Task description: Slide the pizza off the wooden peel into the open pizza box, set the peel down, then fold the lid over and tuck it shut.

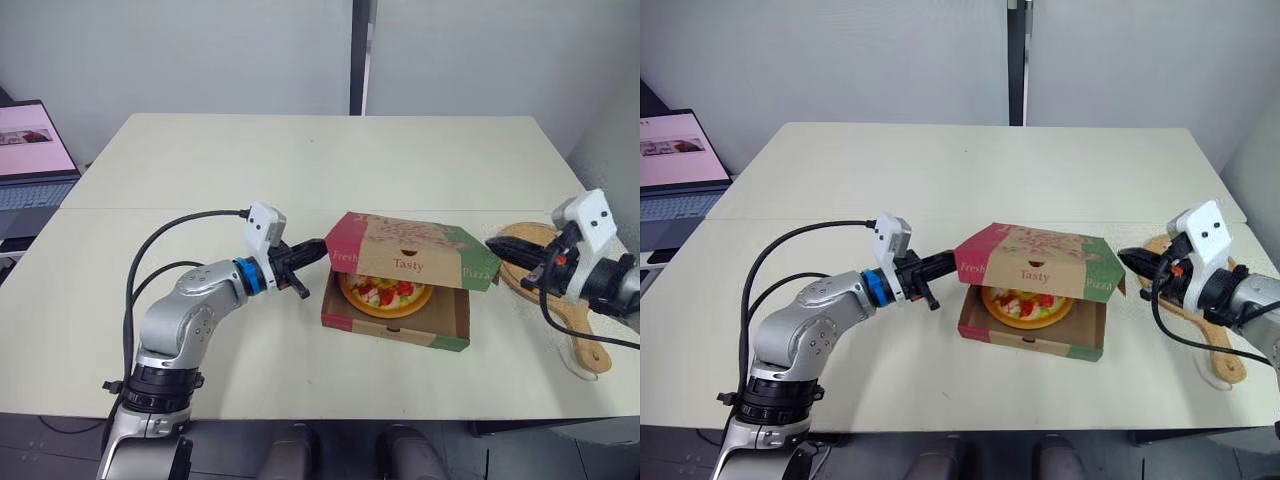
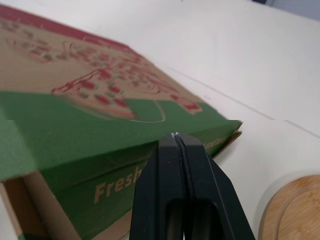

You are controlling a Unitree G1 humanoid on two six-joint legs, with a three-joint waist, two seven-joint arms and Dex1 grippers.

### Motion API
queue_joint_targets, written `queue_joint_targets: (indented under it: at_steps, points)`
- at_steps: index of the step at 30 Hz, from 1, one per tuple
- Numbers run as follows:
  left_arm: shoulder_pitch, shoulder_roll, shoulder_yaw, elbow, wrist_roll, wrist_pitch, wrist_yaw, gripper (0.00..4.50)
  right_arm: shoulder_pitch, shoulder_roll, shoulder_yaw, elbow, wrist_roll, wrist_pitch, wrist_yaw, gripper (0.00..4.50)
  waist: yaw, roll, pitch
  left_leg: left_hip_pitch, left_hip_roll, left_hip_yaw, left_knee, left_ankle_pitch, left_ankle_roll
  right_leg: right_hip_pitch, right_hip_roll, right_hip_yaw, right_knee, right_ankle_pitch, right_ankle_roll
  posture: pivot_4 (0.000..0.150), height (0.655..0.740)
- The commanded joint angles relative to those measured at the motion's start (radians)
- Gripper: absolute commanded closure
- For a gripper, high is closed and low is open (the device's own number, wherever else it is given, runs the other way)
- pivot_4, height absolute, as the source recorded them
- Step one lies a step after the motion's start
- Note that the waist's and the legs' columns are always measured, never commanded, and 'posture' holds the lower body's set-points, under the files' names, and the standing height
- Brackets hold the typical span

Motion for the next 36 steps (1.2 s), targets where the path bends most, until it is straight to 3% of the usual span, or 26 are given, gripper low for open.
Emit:
queue_joint_targets:
  at_steps: [1,10,13,18,22,30,34,36]
  points:
    - [0.008,0.020,-0.009,-0.030,0.004,-0.014,-0.021,4.50,-0.003,-0.018,0.006,-0.034,0.013,-0.021,0.017,4.46,-0.001,0.000,0.000,0.000,0.000,0.000,0.000,0.000,0.000,0.000,0.000,0.000,0.000,0.000,0.000,0.150,0.7318]
    - [0.030,0.075,0.017,-0.054,-0.043,-0.008,-0.104,4.50,-0.007,-0.022,0.028,-0.027,-0.003,-0.037,0.021,4.46,-0.001,0.000,0.000,0.000,0.000,0.000,0.000,0.000,0.000,0.000,0.000,0.000,0.000,0.000,0.000,0.150,0.7318]
    - [0.022,0.086,0.024,-0.040,-0.046,-0.022,-0.122,3.91,-0.007,-0.024,0.030,-0.025,-0.004,-0.042,0.021,4.50,-0.001,0.000,0.000,0.000,0.000,0.000,0.000,0.000,0.000,0.000,0.000,0.000,0.000,0.000,0.000,0.150,0.7318]
    - [0.019,0.118,0.028,-0.024,-0.025,-0.051,-0.151,2.30,-0.009,-0.025,0.035,-0.019,-0.009,-0.050,0.020,4.50,0.000,0.000,0.000,0.000,0.000,0.000,0.000,0.000,0.000,0.000,0.000,0.000,0.000,0.000,0.000,0.150,0.7318]
    - [0.030,0.206,0.026,-0.024,-0.040,-0.043,-0.247,1.06,-0.009,-0.024,0.036,-0.019,-0.012,-0.052,0.017,4.50,-0.002,0.000,0.000,0.000,0.000,0.000,0.000,0.000,0.000,0.000,0.000,0.000,0.000,0.000,0.000,0.150,0.7318]
    - [-0.091,0.399,0.045,0.103,-0.149,0.099,-0.478,1.06,-0.014,-0.021,0.043,-0.013,-0.019,-0.058,0.015,4.50,-0.001,0.000,0.000,0.000,0.000,0.000,0.000,0.000,0.000,-0.001,0.000,-0.001,0.000,0.000,0.000,0.150,0.7318]
    - [-0.258,0.396,0.033,0.221,-0.170,0.155,-0.532,1.93,-0.018,-0.022,0.048,-0.011,-0.020,-0.062,0.015,4.50,0.002,-0.001,0.001,-0.001,0.000,0.000,0.000,0.000,0.000,0.000,0.000,-0.002,0.000,0.000,0.000,0.150,0.7318]
    - [-0.350,0.372,0.004,0.262,-0.162,0.163,-0.560,2.63,-0.017,-0.024,0.050,-0.010,-0.021,-0.063,0.016,4.50,0.001,-0.002,0.001,-0.001,0.000,-0.001,0.000,0.000,0.000,-0.001,0.000,-0.002,-0.001,0.000,0.000,0.150,0.7318]
